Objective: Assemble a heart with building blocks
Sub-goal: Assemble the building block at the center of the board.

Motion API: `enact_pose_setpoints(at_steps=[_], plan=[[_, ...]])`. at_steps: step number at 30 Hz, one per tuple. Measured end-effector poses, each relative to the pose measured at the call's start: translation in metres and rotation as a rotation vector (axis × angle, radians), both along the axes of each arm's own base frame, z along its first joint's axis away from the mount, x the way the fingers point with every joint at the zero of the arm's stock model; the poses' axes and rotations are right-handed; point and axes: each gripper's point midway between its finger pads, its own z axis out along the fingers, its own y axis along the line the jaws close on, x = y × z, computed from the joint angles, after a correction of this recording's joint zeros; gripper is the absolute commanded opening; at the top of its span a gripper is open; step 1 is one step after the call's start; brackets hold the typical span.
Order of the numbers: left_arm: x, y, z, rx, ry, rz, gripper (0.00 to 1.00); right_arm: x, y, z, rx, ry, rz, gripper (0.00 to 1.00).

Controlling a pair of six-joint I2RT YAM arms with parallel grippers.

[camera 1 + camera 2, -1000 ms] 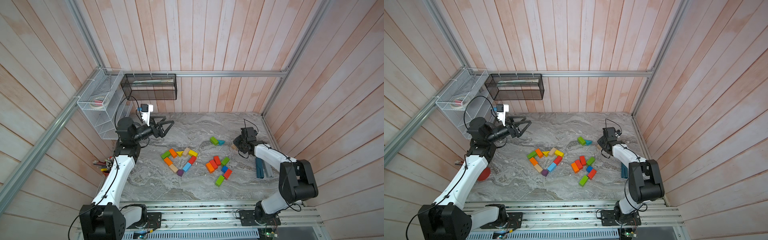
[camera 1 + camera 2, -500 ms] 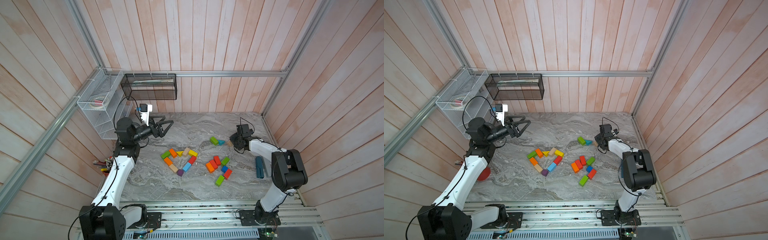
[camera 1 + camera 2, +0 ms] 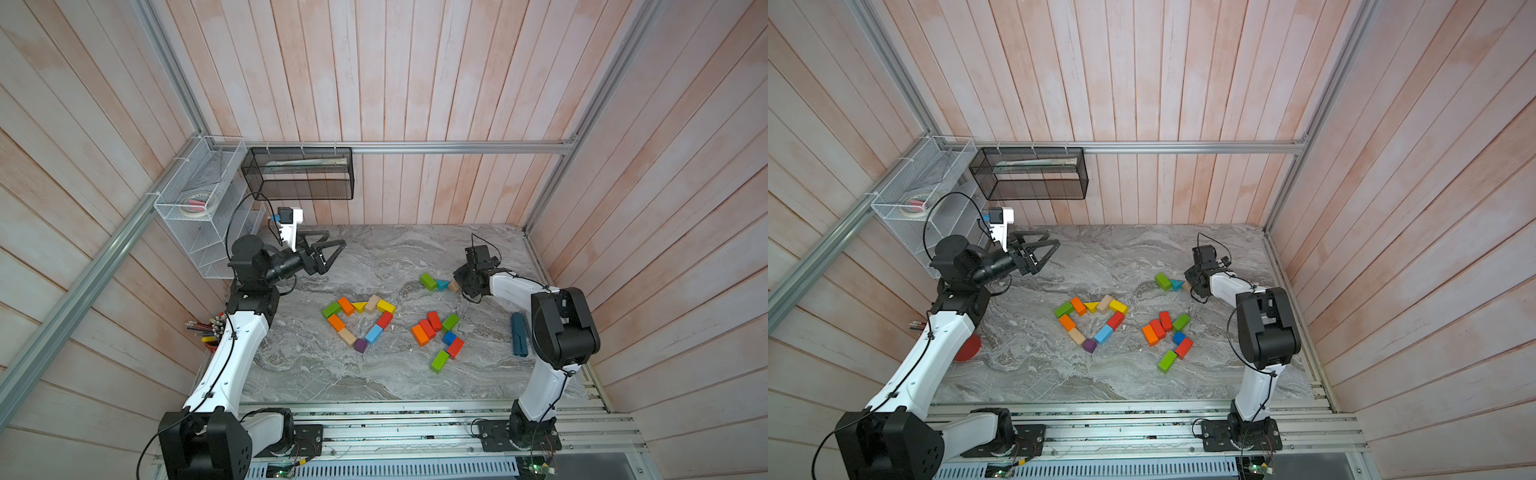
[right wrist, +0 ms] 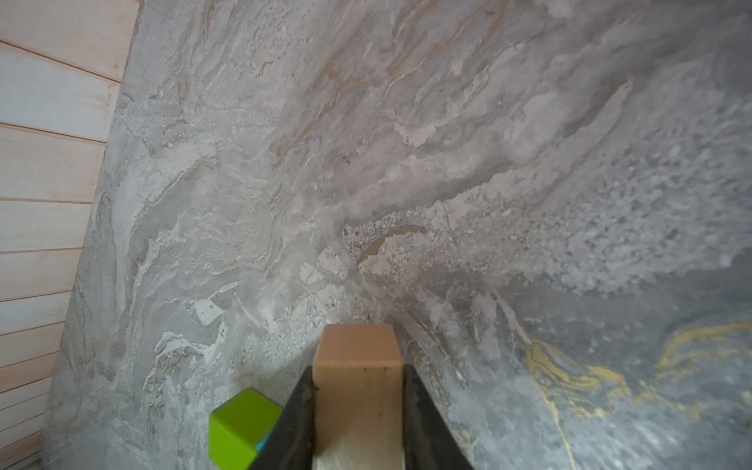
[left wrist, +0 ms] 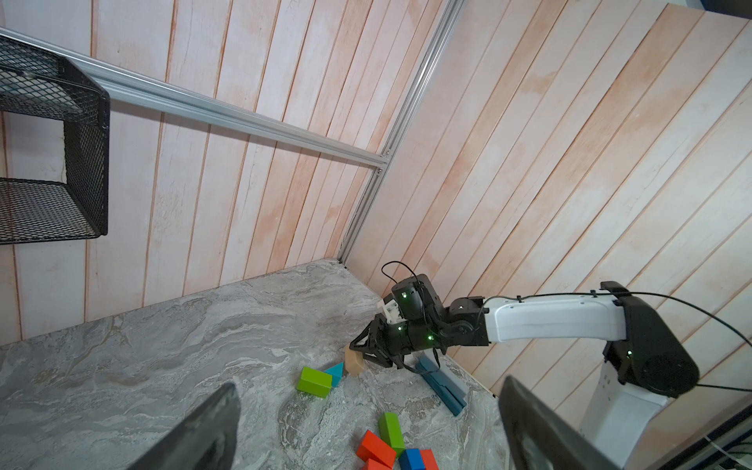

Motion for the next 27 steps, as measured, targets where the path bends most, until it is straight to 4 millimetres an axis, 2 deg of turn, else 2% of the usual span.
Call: enact_pose_setpoints(at_steps=[7,12,18,27], plan=[[-0.001,0.002,0.002,-0.003,-0.003,0.004,1.00,0.002,0.003,-0.009,-0.005,0.018,0.006,0.22],[-0.002,0.004,0.004,-0.006,-0.007,0.009,1.00,0.000,0.003,-0.013,-0.013,0.034,0.005,0.28],[-0.001,0.007,0.004,-0.012,-0.004,0.014,1.00,0.006,0.003,-0.007,-0.019,0.019,-0.002,0.38],[-0.001,0.008,0.006,-0.016,-0.010,0.013,1.00,0.014,0.004,-0.004,-0.021,0.006,-0.005,0.44]])
